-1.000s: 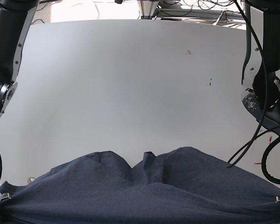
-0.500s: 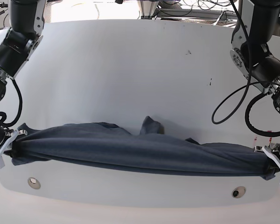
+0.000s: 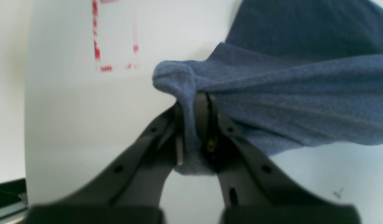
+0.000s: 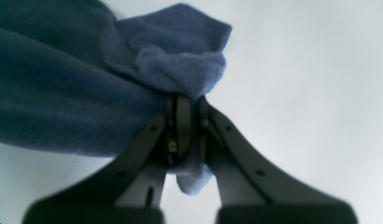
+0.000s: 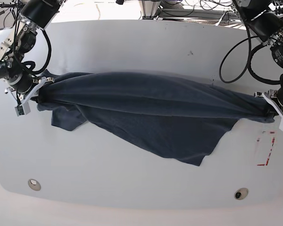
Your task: Fold the T-shirt properly
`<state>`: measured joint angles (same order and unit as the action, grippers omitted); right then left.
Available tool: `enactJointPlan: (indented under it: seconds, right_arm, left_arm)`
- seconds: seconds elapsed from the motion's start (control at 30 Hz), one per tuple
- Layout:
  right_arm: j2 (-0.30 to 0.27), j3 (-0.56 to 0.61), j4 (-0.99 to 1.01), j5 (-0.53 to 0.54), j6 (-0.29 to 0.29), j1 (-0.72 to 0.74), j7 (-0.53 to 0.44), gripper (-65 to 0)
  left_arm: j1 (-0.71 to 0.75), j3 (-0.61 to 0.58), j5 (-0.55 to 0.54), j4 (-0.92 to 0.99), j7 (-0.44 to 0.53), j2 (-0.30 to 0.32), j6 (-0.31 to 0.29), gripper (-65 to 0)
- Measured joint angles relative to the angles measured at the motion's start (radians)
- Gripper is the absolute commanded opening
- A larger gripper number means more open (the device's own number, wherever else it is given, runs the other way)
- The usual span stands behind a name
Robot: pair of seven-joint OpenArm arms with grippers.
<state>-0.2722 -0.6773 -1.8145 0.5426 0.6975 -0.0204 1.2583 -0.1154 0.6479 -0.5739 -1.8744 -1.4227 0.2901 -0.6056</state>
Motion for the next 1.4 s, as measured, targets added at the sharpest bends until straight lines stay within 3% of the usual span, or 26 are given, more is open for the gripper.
enactJointPlan:
  seconds: [0.33, 0.73, 0.9, 1.13, 1.2, 1.4]
  right_arm:
    - [0.052, 0.000, -0.033, 0.004, -0.001, -0.133, -0.008, -65.0]
    - [0.106, 0.005, -0.034, -0.002, 0.000, -0.212, -0.012, -65.0]
    - [0.105, 0.005, -0.035, -0.003, -0.001, -0.215, -0.013, -65.0]
    - [0.106, 0.006, -0.035, -0.003, -0.001, -0.214, -0.016, -65.0]
    - [0.106, 0.006, -0.035, -0.003, -0.001, -0.213, -0.016, -65.0]
    - [0.106, 0.006, -0.035, -0.003, -0.001, -0.208, -0.016, -65.0]
  left_arm:
    - [0.222, 0.049, -0.058, -0.005, 0.005, 0.034, 0.000, -65.0]
    - [0.353, 0.049, -0.059, -0.004, 0.010, 0.034, 0.000, -64.9]
    - [0.378, 0.047, -0.060, -0.004, 0.010, 0.037, 0.000, -55.4]
    - [0.380, 0.043, -0.059, -0.004, 0.010, 0.058, 0.000, -32.5]
    - [0.374, 0.034, -0.059, -0.004, 0.010, 0.061, 0.001, -28.7]
    - [0.288, -0.023, -0.075, -0.003, 0.008, 0.082, 0.002, -27.9]
